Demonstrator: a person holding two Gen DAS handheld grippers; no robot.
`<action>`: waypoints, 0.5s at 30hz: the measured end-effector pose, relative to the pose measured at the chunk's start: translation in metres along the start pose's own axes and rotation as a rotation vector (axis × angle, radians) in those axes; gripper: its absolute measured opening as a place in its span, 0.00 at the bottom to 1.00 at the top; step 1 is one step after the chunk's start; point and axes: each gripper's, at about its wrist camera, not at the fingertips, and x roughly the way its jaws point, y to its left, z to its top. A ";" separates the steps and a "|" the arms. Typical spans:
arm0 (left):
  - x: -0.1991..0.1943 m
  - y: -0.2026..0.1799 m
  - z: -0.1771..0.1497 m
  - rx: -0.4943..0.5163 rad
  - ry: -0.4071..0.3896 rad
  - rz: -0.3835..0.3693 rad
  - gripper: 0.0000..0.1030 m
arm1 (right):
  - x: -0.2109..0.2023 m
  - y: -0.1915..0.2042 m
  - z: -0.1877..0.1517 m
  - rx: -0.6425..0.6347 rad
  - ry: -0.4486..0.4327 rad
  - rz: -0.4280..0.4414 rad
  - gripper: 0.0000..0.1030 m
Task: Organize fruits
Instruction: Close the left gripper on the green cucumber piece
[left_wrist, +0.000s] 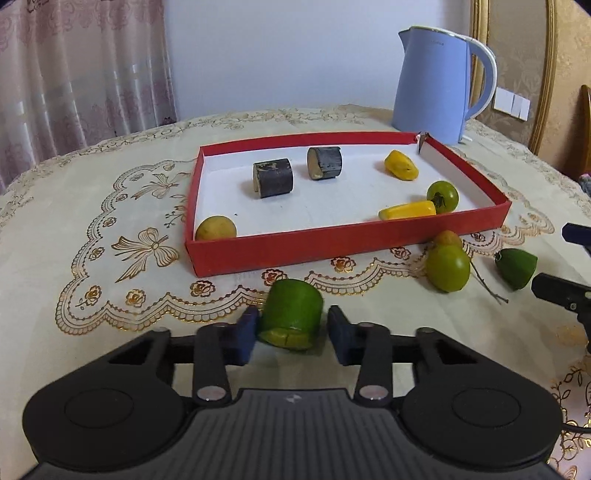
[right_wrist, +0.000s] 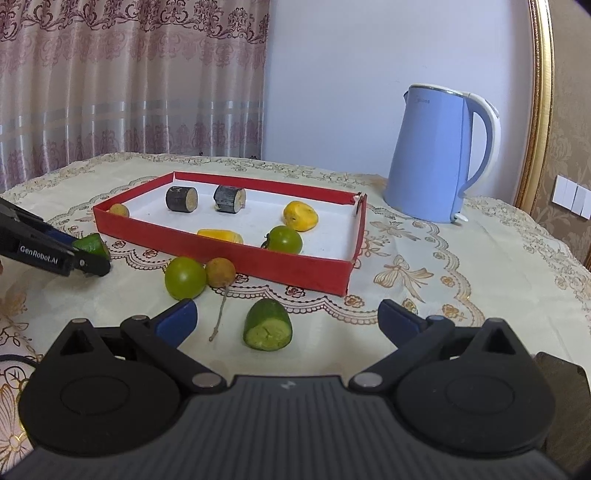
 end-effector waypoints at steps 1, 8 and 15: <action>0.000 0.000 -0.001 0.001 -0.004 0.002 0.33 | 0.000 0.001 0.000 -0.004 -0.001 -0.001 1.00; -0.012 0.000 -0.003 -0.019 -0.063 0.038 0.31 | 0.000 0.005 0.001 -0.026 0.018 0.022 0.97; -0.011 0.000 -0.007 -0.016 -0.071 0.054 0.31 | 0.015 0.004 0.006 -0.064 0.087 0.072 0.75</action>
